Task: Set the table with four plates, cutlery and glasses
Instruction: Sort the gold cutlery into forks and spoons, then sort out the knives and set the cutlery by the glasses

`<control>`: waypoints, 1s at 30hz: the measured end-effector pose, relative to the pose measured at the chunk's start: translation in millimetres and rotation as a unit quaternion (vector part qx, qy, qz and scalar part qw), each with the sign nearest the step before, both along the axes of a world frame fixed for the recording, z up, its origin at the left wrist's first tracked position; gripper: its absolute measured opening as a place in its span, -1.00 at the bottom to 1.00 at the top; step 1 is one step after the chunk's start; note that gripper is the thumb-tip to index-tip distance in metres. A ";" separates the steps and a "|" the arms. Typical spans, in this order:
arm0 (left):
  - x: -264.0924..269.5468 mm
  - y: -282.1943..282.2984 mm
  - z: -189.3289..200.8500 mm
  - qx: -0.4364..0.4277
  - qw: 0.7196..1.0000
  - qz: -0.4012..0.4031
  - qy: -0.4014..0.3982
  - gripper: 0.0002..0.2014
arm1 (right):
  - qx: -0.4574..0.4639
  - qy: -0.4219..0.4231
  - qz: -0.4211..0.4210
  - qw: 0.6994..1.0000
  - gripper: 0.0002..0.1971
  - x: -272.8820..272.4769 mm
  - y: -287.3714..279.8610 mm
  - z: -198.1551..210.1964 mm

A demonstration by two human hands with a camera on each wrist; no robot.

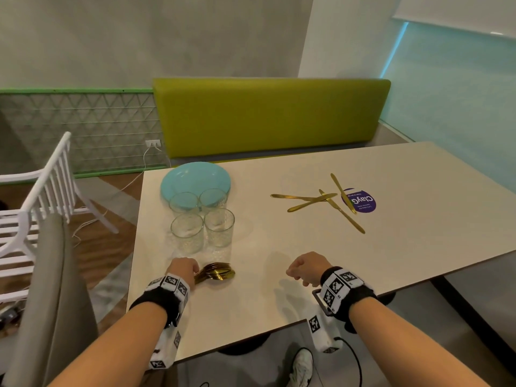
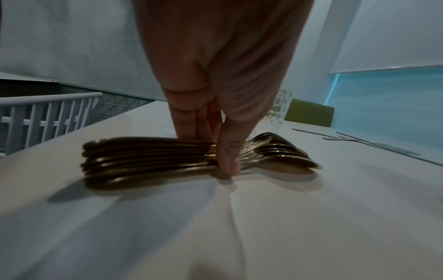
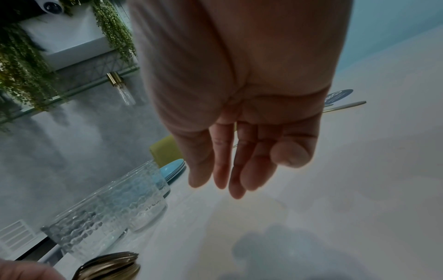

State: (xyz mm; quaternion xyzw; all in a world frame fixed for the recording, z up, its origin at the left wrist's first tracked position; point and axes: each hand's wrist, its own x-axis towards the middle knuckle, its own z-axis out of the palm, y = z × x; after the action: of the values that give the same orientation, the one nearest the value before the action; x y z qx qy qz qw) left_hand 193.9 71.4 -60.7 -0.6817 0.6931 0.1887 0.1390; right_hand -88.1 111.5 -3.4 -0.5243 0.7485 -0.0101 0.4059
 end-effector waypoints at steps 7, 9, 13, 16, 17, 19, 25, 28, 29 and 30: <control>-2.2 0.8 -1.2 0.007 1.000 0.008 -0.007 -0.67 | -0.002 0.000 -0.009 1.000 -0.73 -4.1 -5.8 -3.0; -3.1 1.6 -1.8 0.002 1.000 0.016 0.002 -0.69 | 0.000 0.002 -0.008 1.000 -0.73 -5.0 -7.3 -3.6; -12.3 1.6 3.3 -0.025 0.999 0.018 0.019 -0.66 | -0.004 0.008 0.001 1.000 -0.75 -5.6 -14.3 -3.6; -30.1 -0.5 15.0 -0.065 0.997 -0.001 0.048 -0.59 | -0.007 0.010 0.006 1.000 -0.76 -7.6 -22.5 -0.9; -38.3 -1.5 20.6 -0.081 0.995 -0.006 0.063 -0.58 | -0.009 0.009 0.007 1.000 -0.74 -8.8 -25.4 -0.3; -59.3 -6.7 33.5 -0.109 0.989 -0.015 0.102 -0.58 | -0.013 0.010 0.009 1.000 -0.72 -14.1 -32.2 2.3; -135.5 -43.8 64.1 -0.120 0.972 -0.052 0.193 -0.66 | -0.031 0.031 0.009 0.999 -0.72 -46.8 -61.0 15.1; -171.0 -70.5 72.3 -0.097 0.971 -0.040 0.217 -0.68 | -0.034 0.038 0.003 0.999 -0.72 -72.4 -79.4 17.9; -182.2 -80.7 73.2 -0.087 0.971 -0.036 0.219 -0.69 | -0.033 0.037 -0.001 0.999 -0.72 -83.0 -85.9 17.7; -192.9 -90.8 73.4 -0.078 0.972 -0.035 0.217 -0.70 | -0.030 0.038 -0.006 0.999 -0.72 -93.7 -91.8 17.3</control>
State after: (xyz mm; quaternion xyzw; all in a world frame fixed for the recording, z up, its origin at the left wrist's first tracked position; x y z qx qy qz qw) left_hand 1.0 -19.3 12.8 -0.6089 0.7425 0.2723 -0.0617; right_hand -181.8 19.6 13.9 -0.5322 0.7654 -0.0153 0.3614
